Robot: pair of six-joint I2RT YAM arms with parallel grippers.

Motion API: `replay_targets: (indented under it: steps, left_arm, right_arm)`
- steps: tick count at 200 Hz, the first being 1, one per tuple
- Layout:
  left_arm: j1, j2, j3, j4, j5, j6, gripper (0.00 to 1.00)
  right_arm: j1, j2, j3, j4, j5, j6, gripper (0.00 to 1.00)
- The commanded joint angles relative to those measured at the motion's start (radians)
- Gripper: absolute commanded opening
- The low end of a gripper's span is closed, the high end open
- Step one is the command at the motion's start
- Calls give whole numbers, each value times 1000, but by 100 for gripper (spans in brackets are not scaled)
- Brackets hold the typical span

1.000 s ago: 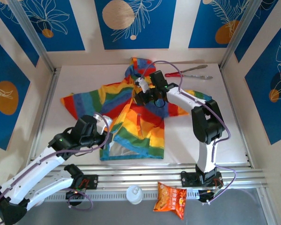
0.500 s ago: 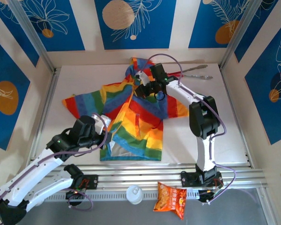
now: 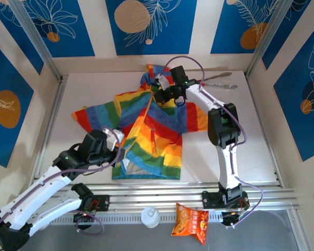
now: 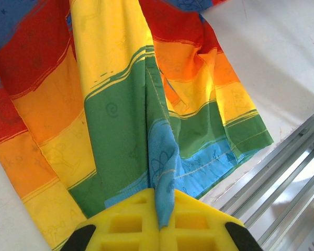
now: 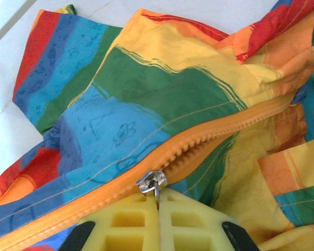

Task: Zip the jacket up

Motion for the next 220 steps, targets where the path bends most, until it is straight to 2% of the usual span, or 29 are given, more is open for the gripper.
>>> replay_targets:
  steps: [1,55,129,179,220]
  left_arm:
    - [-5,-12,-18,-78,31,-15,0]
    - [-4,-14,-22,-73,31,-21,0]
    - [-5,-35,-25,-92,25,-23,0]
    - [-5,-40,-32,-84,22,-22,0]
    - [-5,-38,-40,-74,18,-25,0]
  right_arm:
    - [-45,26,58,30,29,12,0]
    - [-87,88,143,37,-49,70,0]
    - [-118,201,349,-55,-46,55,0]
    - [-128,308,559,-151,-38,42,0]
    - [-141,359,630,-120,-30,81,0]
